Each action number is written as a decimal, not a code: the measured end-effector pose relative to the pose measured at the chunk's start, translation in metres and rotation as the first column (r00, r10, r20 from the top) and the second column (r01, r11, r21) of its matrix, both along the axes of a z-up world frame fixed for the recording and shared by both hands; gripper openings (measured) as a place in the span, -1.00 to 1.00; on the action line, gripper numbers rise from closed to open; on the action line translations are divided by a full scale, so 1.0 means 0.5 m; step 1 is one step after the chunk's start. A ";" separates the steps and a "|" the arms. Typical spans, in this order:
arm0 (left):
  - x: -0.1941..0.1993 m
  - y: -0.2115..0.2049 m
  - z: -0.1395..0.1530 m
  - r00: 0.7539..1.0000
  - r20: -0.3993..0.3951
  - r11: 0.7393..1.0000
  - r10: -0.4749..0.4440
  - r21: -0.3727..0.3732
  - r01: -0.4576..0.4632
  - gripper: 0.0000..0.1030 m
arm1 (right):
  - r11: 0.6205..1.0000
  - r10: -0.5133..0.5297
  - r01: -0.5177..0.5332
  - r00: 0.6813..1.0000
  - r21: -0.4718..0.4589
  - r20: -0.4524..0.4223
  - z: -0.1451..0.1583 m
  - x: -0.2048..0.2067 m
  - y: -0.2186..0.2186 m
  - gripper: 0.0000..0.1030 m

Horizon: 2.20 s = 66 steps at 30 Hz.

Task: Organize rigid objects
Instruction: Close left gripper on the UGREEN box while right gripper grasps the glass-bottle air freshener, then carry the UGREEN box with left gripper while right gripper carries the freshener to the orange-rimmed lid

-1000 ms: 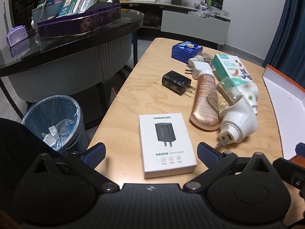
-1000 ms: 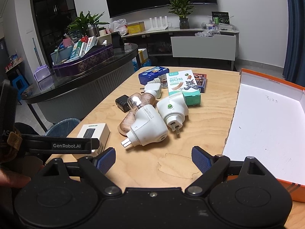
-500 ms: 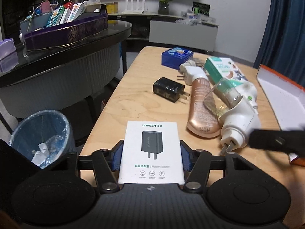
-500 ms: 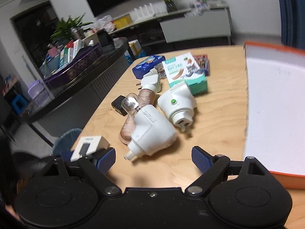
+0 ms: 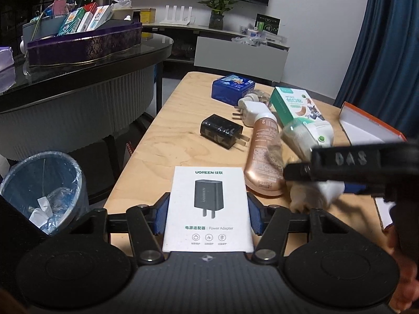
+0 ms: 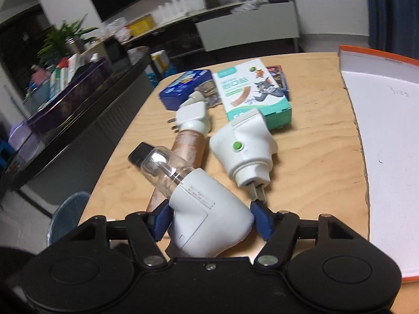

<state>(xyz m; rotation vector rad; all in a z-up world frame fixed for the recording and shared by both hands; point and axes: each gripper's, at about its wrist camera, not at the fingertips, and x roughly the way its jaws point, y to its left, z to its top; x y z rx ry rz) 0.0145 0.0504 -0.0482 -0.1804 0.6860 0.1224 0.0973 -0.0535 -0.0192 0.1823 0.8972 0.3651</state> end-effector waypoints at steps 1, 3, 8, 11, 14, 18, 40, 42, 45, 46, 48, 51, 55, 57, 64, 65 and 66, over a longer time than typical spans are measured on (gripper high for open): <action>-0.001 -0.001 0.001 1.000 0.003 1.000 -0.003 -0.001 0.003 0.15 | 1.000 0.013 -0.013 1.000 -0.007 0.005 0.001 -0.008 -0.006 0.52; -0.004 -0.004 0.005 1.000 0.015 1.000 -0.010 0.004 0.010 0.15 | 0.999 0.032 -0.031 0.999 -0.030 0.035 0.009 -0.029 -0.019 0.52; -0.012 -0.017 0.023 0.998 0.051 0.999 -0.034 0.011 0.034 0.15 | 0.998 0.028 -0.019 0.990 -0.067 0.141 0.054 -0.075 -0.074 0.52; -0.014 -0.034 0.041 0.996 0.074 0.998 -0.059 0.020 0.057 0.15 | 0.995 -0.008 0.029 0.976 -0.093 0.219 0.089 -0.093 -0.123 0.52; -0.011 -0.054 0.063 0.991 0.095 0.996 -0.091 0.013 0.090 0.15 | 0.992 -0.077 0.099 0.963 -0.073 0.260 0.123 -0.094 -0.187 0.52; 0.009 -0.095 0.097 0.981 0.117 0.988 -0.152 0.018 0.151 0.15 | 0.976 -0.164 0.201 0.931 -0.085 0.326 0.163 -0.087 -0.265 0.52; 0.293 -0.369 0.187 0.878 0.165 0.891 -0.450 0.009 0.454 0.15 | 0.907 -0.321 0.409 0.827 -0.104 0.461 0.254 0.057 -0.517 0.52; 0.312 -0.376 0.183 0.881 0.154 0.891 -0.447 -0.008 0.454 0.15 | 0.907 -0.326 0.409 0.832 -0.099 0.448 0.246 0.079 -0.529 0.52; 0.328 -0.389 0.196 0.879 0.150 0.885 -0.452 -0.046 0.463 0.15 | 0.908 -0.333 0.409 0.836 -0.090 0.436 0.239 0.103 -0.550 0.52; 0.333 -0.393 0.206 0.875 0.154 0.880 -0.458 -0.058 0.471 0.15 | 0.908 -0.336 0.411 0.835 -0.086 0.437 0.238 0.109 -0.556 0.52; 0.334 -0.406 0.226 0.864 0.172 0.870 -0.473 -0.065 0.489 0.15 | 0.906 -0.345 0.417 0.830 -0.076 0.439 0.233 0.119 -0.568 0.52; 0.342 -0.428 0.235 0.850 0.184 0.859 -0.494 -0.049 0.510 0.15 | 0.901 -0.367 0.431 0.823 -0.055 0.434 0.216 0.133 -0.584 0.52; 0.353 -0.442 0.221 0.855 0.168 0.864 -0.491 -0.033 0.502 0.15 | 0.900 -0.363 0.430 0.835 -0.078 0.413 0.185 0.148 -0.592 0.52; 0.369 -0.448 0.210 0.860 0.145 0.867 -0.489 -0.027 0.497 0.15 | 0.897 -0.361 0.432 0.840 -0.096 0.405 0.179 0.157 -0.594 0.52; 0.396 -0.460 0.213 0.862 0.107 0.867 -0.495 -0.007 0.499 0.15 | 0.901 -0.349 0.421 0.846 -0.105 0.403 0.175 0.172 -0.594 0.52; 0.396 -0.461 0.214 0.861 0.108 0.866 -0.496 0.000 0.499 0.15 | 0.902 -0.344 0.419 0.847 -0.109 0.405 0.173 0.172 -0.594 0.52; 0.396 -0.462 0.213 0.860 0.109 0.866 -0.498 0.004 0.500 0.15 | 0.902 -0.341 0.417 0.848 -0.113 0.406 0.172 0.172 -0.593 0.52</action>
